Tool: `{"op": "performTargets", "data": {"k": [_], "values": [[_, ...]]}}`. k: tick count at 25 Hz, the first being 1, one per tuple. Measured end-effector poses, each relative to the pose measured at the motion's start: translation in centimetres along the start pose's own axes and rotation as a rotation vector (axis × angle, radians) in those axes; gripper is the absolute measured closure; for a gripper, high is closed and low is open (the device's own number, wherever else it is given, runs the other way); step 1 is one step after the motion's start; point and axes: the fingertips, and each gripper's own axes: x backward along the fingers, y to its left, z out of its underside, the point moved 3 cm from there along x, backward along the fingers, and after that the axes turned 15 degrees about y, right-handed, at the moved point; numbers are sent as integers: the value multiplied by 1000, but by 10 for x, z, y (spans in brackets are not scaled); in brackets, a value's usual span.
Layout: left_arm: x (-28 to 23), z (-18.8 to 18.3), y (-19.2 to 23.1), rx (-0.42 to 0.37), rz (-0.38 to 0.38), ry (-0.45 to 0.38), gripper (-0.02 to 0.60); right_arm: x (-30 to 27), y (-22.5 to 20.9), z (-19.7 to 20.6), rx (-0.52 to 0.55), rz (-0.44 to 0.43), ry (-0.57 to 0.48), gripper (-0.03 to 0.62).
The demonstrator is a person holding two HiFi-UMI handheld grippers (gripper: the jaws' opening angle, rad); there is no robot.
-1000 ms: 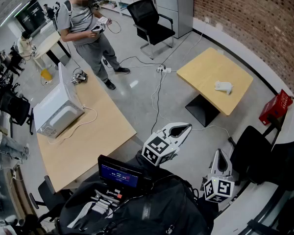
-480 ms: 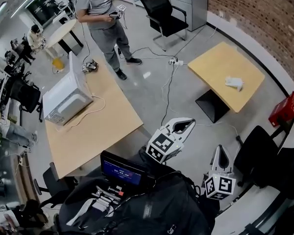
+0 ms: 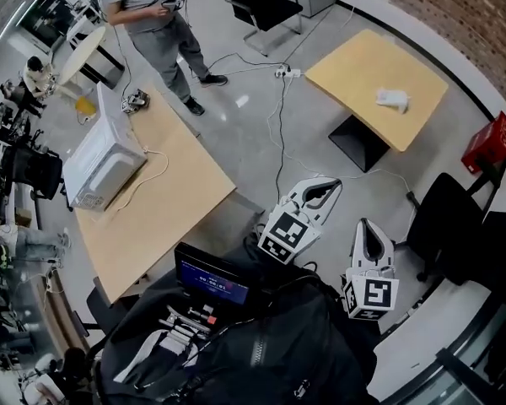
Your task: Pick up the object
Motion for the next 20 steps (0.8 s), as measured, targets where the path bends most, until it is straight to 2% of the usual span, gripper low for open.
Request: {"op": "performTargets", "data": {"k": [8,13,20], "values": [[-51,-6,15,23,81,22,581,-35,-24,-13,-15,44,50,591],[-93,-20,43,79,229,37,581,-78,-47,-36,15,100,101,591],[-140,-34,95,78,269,78,581,-146,-75,-76,-28,143,120,591]]}}
